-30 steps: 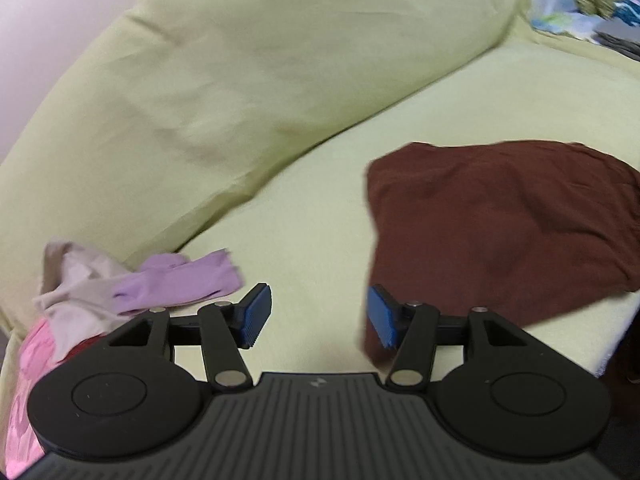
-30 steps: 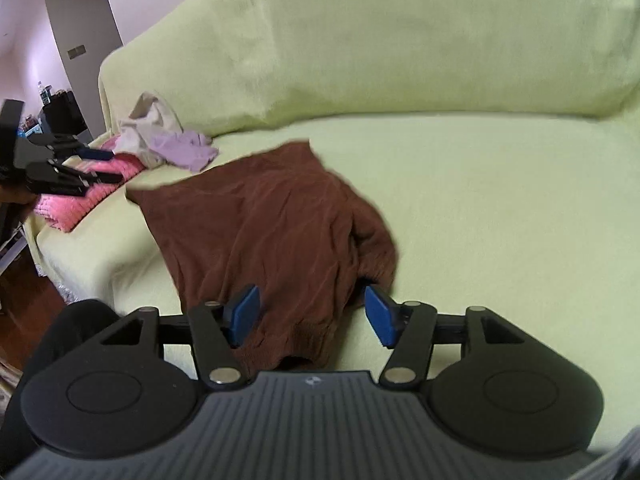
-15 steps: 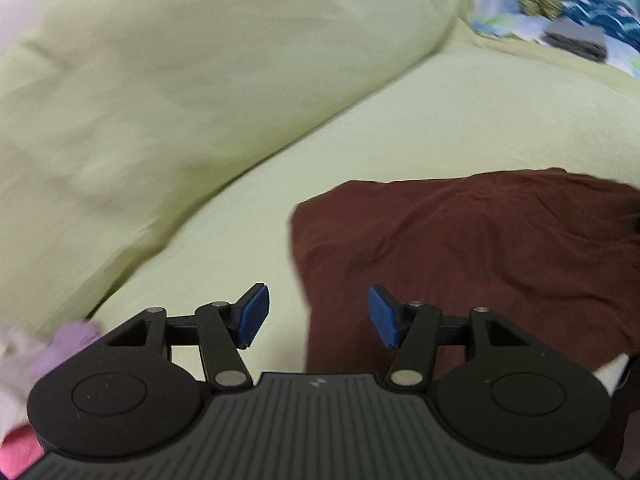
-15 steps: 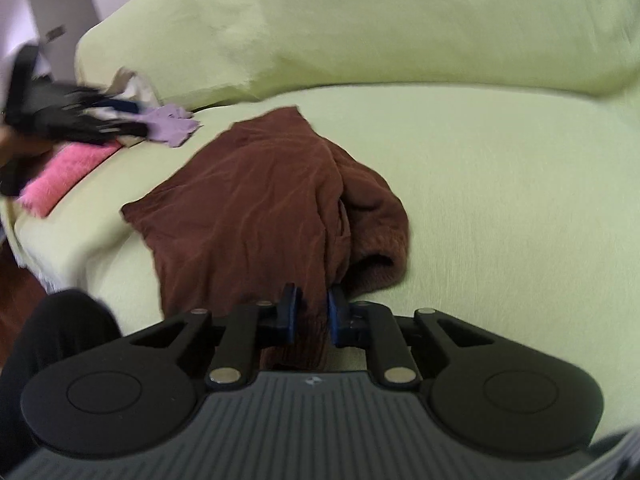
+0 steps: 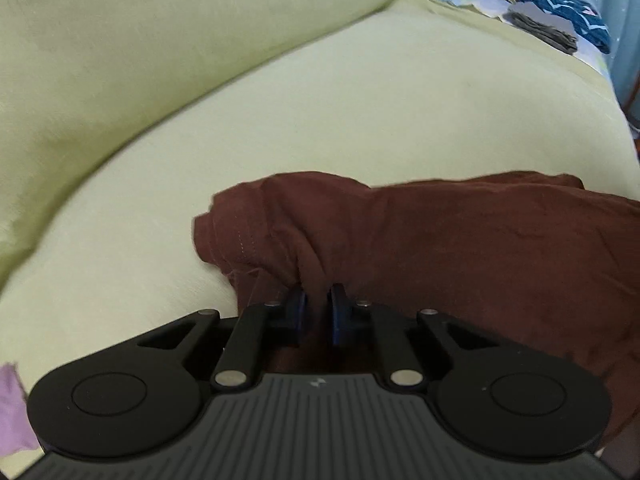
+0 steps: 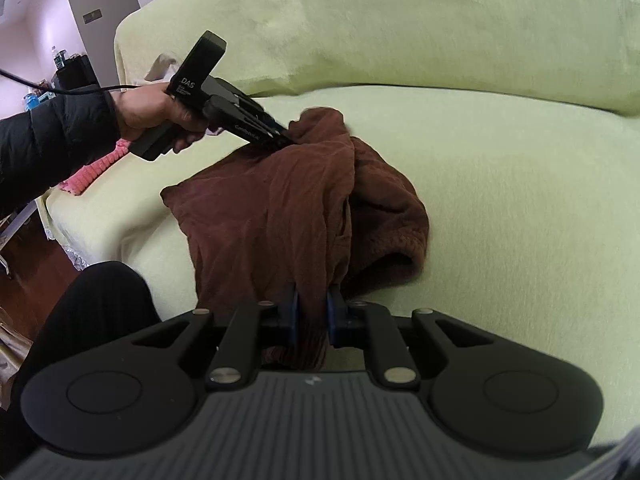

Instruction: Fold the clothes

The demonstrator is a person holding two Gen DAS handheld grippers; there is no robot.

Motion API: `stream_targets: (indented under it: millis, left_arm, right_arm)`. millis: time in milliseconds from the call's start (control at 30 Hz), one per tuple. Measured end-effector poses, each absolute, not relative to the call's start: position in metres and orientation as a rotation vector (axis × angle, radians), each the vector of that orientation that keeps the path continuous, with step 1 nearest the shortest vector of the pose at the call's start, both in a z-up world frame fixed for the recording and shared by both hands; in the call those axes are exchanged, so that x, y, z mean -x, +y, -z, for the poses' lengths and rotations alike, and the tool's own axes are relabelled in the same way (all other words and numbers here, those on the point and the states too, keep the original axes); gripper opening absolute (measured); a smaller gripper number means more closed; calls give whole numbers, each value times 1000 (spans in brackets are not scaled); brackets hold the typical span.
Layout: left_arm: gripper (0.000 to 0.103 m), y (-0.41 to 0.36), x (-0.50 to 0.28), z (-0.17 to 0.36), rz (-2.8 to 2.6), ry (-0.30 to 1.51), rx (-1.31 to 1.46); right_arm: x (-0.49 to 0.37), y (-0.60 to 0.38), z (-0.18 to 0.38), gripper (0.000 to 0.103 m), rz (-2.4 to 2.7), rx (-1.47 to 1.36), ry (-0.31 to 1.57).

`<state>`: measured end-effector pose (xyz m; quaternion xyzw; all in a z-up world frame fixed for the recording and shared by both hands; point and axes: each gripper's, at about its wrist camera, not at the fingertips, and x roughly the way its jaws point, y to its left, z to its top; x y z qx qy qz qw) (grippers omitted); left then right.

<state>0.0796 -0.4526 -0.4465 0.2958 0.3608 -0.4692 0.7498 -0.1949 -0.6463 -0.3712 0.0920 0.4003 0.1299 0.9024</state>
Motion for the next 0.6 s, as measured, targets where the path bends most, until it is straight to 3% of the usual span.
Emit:
stream_targets:
  millis: [300,600]
  left_arm:
    - [8,-465,-68,352,993,554,-557]
    - [9,-575,-105,354,1013,495,-506]
  right_arm:
    - [203,-672,339,11,-203,-236,731]
    - [192,-745,312,9,89,-171,597]
